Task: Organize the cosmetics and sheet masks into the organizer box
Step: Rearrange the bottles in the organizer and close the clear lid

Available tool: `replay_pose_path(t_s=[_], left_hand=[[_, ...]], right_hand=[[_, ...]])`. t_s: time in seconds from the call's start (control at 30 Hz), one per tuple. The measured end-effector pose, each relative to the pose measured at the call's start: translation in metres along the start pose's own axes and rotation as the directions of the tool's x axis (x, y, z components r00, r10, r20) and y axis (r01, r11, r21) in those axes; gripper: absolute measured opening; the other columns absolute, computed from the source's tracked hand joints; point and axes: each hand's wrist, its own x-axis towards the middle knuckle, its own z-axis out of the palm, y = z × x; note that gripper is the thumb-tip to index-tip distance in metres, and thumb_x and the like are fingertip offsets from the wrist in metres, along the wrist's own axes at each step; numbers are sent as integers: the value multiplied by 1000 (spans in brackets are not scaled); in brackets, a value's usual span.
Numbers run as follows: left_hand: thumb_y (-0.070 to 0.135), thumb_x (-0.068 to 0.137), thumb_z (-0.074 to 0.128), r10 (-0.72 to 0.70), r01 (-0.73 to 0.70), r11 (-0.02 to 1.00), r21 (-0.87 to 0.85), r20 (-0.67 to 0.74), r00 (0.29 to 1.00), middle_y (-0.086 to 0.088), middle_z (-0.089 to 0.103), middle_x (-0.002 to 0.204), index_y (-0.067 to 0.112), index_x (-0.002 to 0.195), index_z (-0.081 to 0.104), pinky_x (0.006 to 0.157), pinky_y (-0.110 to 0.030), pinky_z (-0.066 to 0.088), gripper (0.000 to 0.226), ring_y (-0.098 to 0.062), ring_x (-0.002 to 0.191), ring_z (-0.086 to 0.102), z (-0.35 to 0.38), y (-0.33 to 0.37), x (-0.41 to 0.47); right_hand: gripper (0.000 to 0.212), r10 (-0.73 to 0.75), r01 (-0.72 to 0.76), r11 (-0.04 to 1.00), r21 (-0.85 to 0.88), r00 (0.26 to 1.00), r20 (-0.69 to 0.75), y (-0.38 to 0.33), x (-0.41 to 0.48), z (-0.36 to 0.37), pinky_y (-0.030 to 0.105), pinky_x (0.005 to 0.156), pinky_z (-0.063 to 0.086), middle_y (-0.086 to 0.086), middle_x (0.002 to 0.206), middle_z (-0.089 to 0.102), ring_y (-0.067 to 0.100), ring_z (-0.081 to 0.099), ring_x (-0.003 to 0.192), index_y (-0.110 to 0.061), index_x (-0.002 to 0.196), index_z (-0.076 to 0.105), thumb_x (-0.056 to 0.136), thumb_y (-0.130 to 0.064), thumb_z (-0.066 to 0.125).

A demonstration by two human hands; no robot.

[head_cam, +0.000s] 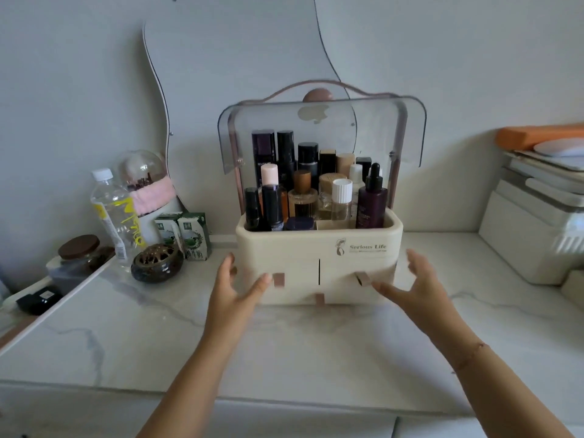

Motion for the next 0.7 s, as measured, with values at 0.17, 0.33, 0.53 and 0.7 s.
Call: replay_pose_path(t_s=[0.17,0.33,0.53,0.7], left_hand=[[64,79,45,249,-261,953,-151,-92,964,25,36,141,30,143,34,86,8,27,73,29,115,34,-4,80,20],[55,70,63,284,-300,951,-69,-181,942,4,56,128,27,124,50,100,-26,40,62,-8,119,53,8,102,43],[31,72,79,156,-159,987,-6,-144,977,5,64,114,23,114,57,95,-38,48,48,-13,106,60,8,73,57],[16,76,76,158,-160,986,-53,-37,987,16,69,97,36,94,63,73,-16,45,30,0,94,64,9,77,66]], right_hand=[[93,-284,314,935,167,941,-183,-72,11,-34,24,100,27,-16,146,31,-1,29,131,-34,144,23,66,-69,59],[44,-235,328,931,163,876,-421,-108,23,-29,23,86,48,-6,108,60,11,59,101,-19,114,52,78,-38,69],[50,-154,195,976,101,935,-321,-99,23,-10,34,93,49,-16,100,61,8,59,98,-25,113,51,73,-41,75],[36,-183,182,983,-21,967,-177,-100,31,-10,47,100,42,-24,87,57,6,58,91,-33,107,54,76,-38,71]])
